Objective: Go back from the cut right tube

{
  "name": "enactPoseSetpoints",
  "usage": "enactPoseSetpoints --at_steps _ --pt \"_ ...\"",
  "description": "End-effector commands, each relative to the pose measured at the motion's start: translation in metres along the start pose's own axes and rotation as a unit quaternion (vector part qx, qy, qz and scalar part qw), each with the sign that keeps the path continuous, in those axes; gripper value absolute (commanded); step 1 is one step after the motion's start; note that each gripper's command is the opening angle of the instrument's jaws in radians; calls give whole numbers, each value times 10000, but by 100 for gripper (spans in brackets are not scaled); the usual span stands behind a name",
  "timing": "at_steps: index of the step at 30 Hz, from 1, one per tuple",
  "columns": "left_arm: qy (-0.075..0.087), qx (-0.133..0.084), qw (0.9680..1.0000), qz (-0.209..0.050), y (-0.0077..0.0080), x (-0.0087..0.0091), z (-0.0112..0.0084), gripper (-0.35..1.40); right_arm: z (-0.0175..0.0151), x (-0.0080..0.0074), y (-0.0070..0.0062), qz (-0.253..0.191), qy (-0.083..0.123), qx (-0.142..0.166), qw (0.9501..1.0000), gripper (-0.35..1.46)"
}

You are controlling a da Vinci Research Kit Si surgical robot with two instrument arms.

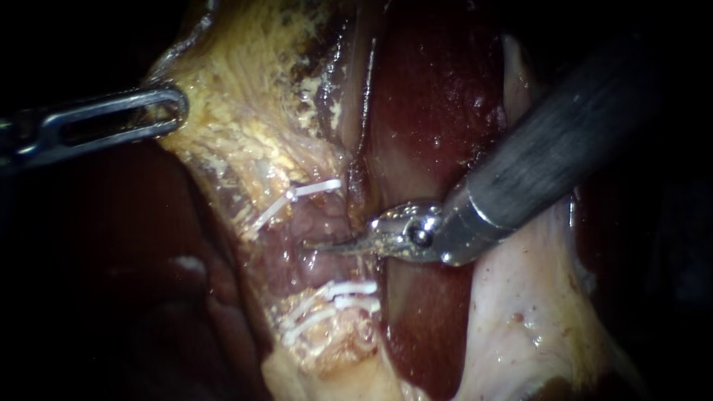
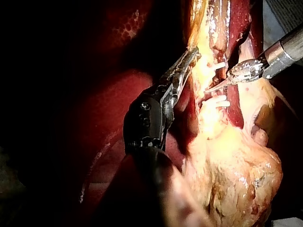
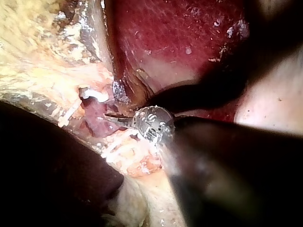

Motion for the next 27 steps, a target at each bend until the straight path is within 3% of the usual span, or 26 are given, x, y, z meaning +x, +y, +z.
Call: enactPoseSetpoints --at_steps 1,8,9,13,20,27 --pt "-1 -2 10000 2 0 0 0 -35 0 0 0 -6 1 -2 10000 -35" --pt "4 11 10000 2 -1 1 0 -35 -1 0 -1 -5 -75 -13 10000 -35" --pt "4 10 10000 2 -2 1 -1 -35 0 0 -2 -35 -76 -12 10000 -25" --pt "4 10 10000 2 -2 1 -1 -35 0 1 -2 -152 -42 -92 9998 44" --pt "3 9 10000 2 -2 1 -1 -35 1 3 -2 -326 -12 -95 9994 76" --pt "3 9 10000 2 -3 1 -1 -35 0 3 -3 -357 0 -85 9993 84"
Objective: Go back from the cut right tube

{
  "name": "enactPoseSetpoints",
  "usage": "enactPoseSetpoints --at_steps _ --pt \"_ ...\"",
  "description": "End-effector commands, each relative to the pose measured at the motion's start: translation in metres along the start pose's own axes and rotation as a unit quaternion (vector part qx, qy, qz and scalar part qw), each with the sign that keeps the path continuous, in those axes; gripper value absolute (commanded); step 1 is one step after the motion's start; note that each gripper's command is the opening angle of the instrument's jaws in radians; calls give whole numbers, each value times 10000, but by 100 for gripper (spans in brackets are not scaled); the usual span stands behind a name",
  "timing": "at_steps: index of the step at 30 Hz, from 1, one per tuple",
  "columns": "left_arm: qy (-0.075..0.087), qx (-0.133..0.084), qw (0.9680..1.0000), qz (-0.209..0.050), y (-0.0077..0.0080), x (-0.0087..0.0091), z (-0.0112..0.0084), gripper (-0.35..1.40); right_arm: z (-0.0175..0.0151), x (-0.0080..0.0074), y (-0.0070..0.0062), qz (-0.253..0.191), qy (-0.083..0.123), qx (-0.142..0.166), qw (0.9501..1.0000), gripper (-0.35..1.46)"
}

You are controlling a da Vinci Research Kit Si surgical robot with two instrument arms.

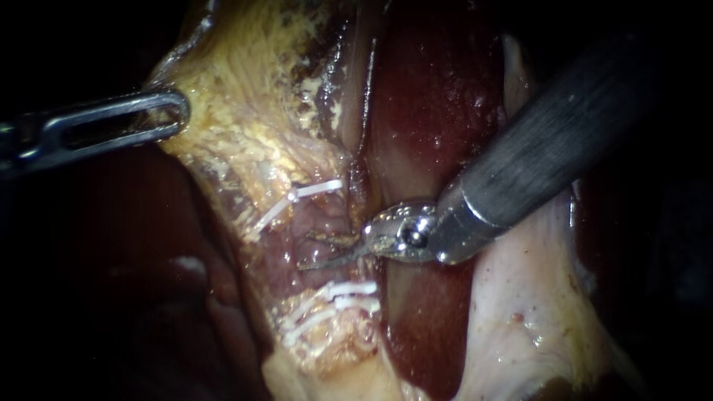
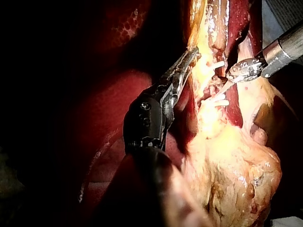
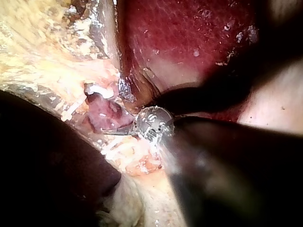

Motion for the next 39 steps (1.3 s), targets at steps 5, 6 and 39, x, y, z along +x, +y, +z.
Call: enactPoseSetpoints --at_steps 5,6,39 --pt "0 0 10000 2 0 0 -2 -35 -12 -1 -13 -516 90 -59 9986 111" --pt "0 1 10000 3 1 0 -2 -35 -16 -1 -16 -666 169 -22 9976 116" --pt "38 49 10000 66 4 26 25 -35 -178 3 -41 -3023 1200 -774 9425 143"
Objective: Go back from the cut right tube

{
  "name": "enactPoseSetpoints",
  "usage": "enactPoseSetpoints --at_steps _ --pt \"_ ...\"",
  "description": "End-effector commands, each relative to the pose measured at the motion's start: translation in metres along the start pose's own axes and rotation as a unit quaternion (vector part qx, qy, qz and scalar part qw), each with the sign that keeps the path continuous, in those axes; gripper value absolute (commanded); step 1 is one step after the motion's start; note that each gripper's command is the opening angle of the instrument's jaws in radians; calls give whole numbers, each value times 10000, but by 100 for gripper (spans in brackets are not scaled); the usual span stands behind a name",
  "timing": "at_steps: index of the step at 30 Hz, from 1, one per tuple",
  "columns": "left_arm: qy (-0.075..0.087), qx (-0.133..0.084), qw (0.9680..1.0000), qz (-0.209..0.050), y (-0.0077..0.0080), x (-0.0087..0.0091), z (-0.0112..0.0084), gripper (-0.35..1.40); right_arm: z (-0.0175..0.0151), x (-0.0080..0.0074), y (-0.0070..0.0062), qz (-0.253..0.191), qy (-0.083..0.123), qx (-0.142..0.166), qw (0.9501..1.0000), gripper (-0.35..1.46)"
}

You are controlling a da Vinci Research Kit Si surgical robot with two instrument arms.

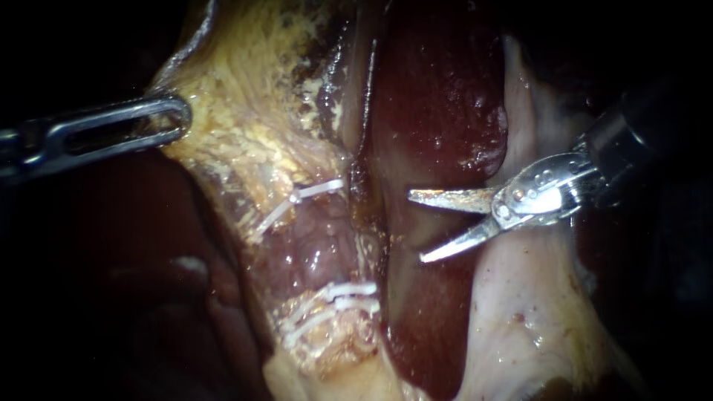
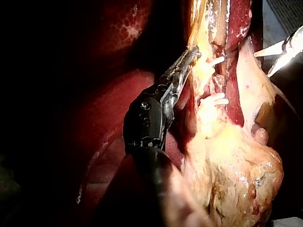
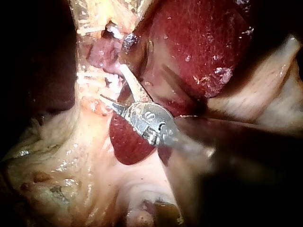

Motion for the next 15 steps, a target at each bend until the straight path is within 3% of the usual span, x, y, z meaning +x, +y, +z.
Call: enactPoseSetpoints --at_steps 1,9,15 --pt "59 -12 10000 8 1 4 6 -35 1 -1 -1 -1 1 1 10000 143" --pt "316 36 9994 96 10 40 73 -35 1 -4 -4 252 16 23 9997 143" --pt "413 95 9990 106 8 54 100 -35 1 -4 -4 341 17 20 9994 143"
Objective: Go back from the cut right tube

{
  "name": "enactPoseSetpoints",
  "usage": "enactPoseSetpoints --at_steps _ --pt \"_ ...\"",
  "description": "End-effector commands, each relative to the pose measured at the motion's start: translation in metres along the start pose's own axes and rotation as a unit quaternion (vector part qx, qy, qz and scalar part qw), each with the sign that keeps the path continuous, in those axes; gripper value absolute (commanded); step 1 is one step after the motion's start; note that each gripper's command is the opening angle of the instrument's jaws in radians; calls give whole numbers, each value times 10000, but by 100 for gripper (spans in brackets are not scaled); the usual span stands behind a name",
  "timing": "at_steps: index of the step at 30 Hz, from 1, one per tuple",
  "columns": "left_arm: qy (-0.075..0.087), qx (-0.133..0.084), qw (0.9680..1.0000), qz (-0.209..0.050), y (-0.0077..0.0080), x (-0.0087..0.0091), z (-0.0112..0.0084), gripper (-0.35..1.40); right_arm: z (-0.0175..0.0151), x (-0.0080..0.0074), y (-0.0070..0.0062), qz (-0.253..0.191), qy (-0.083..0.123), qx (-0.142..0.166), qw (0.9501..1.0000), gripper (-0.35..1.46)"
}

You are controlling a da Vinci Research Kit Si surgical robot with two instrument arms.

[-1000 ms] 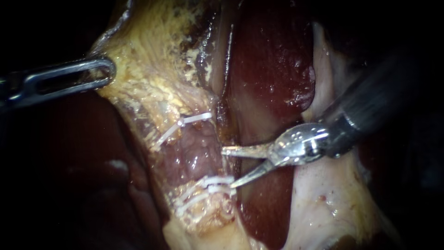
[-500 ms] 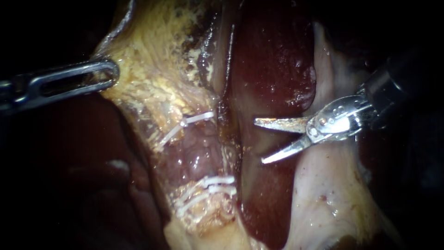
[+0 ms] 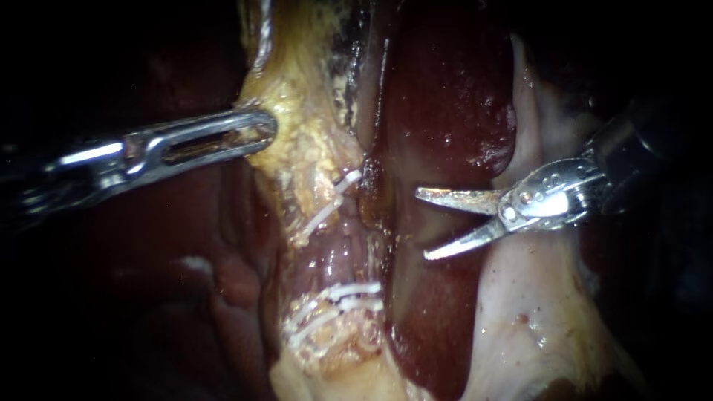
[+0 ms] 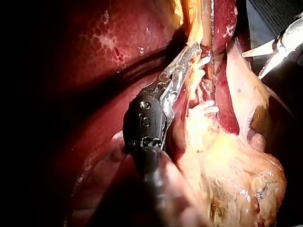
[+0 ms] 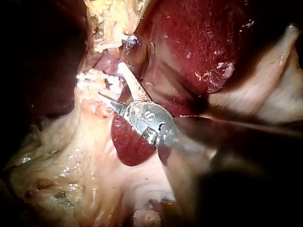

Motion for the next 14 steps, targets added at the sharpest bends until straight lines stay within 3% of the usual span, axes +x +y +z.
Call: enactPoseSetpoints --at_steps 1,14 --pt "26 6 10000 3 -1 2 2 -35 0 0 0 20 -4 8 10000 143" --pt "57 47 10000 15 -2 3 5 -35 0 0 0 50 -4 7 10000 143"
